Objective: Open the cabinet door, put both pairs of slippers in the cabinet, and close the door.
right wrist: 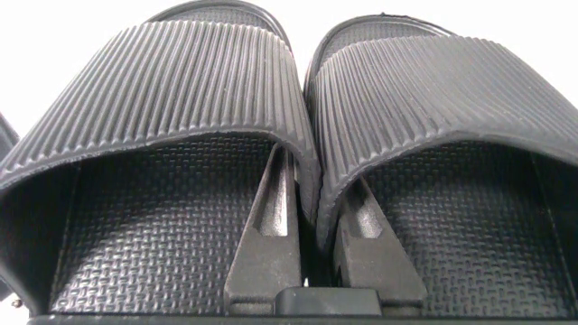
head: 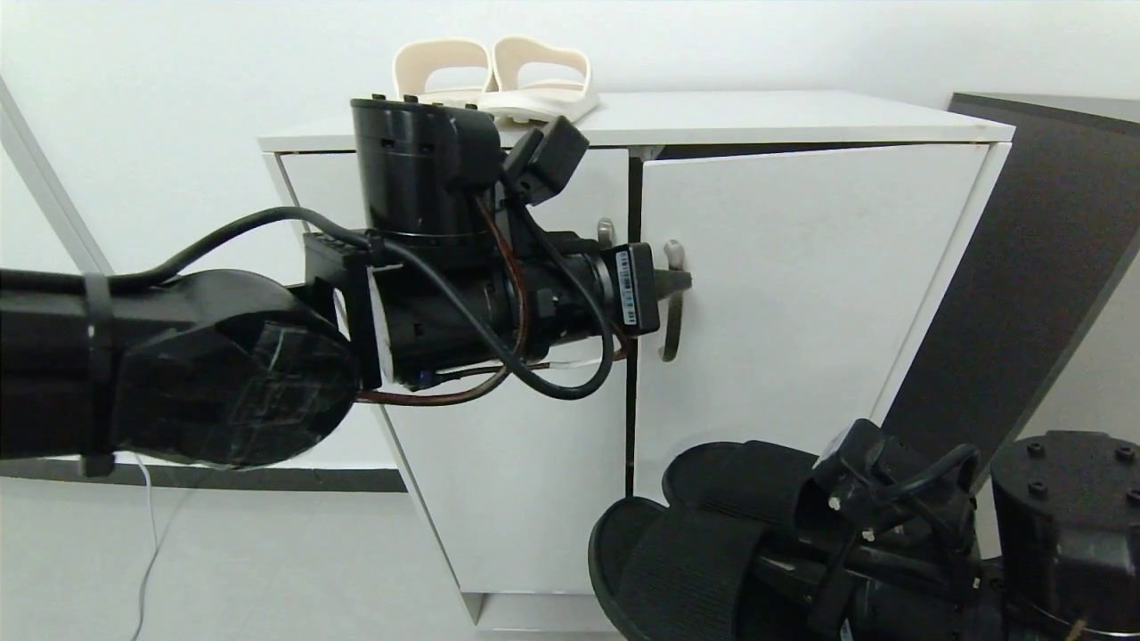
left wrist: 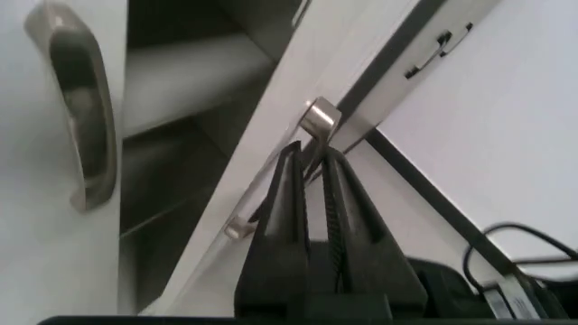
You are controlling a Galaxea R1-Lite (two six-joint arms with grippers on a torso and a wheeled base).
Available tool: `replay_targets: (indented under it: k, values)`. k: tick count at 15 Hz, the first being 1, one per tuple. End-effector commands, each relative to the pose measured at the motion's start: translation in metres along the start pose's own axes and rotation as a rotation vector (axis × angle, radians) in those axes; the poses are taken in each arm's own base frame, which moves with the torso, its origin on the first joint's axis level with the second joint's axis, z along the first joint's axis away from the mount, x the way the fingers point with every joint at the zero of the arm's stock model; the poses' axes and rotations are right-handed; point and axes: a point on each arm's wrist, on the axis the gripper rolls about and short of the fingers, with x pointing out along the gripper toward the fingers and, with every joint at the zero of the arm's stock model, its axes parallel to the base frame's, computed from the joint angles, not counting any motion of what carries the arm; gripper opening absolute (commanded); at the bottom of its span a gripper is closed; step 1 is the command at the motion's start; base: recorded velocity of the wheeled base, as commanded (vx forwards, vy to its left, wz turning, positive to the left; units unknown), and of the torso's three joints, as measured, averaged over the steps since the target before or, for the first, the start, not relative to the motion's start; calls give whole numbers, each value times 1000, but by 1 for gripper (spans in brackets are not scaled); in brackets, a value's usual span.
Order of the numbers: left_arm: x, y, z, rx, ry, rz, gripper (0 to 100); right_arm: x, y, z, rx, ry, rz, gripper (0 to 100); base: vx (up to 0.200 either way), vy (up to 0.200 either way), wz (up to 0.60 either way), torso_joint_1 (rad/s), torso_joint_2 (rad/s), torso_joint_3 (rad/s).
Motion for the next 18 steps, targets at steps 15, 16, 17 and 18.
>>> replay_targets:
  k: [15, 16, 17, 18]
  values:
    - [-17, 20, 17, -7, -60, 70, 0, -4, 2, 1, -8, -11, 9, 0, 0, 0, 0, 0, 0, 0]
    - [-13, 22, 17, -11, -60, 72, 0, -4, 2, 1, -8, -11, 9, 0, 0, 0, 0, 0, 0, 0]
    - [-8, 23, 17, -10, -60, 70, 0, -4, 2, 0, -8, -8, 8, 0, 0, 0, 0, 0, 0, 0]
    - [-4, 24, 19, -8, -63, 67, 0, -4, 2, 0, -8, -8, 8, 0, 0, 0, 0, 0, 0, 0]
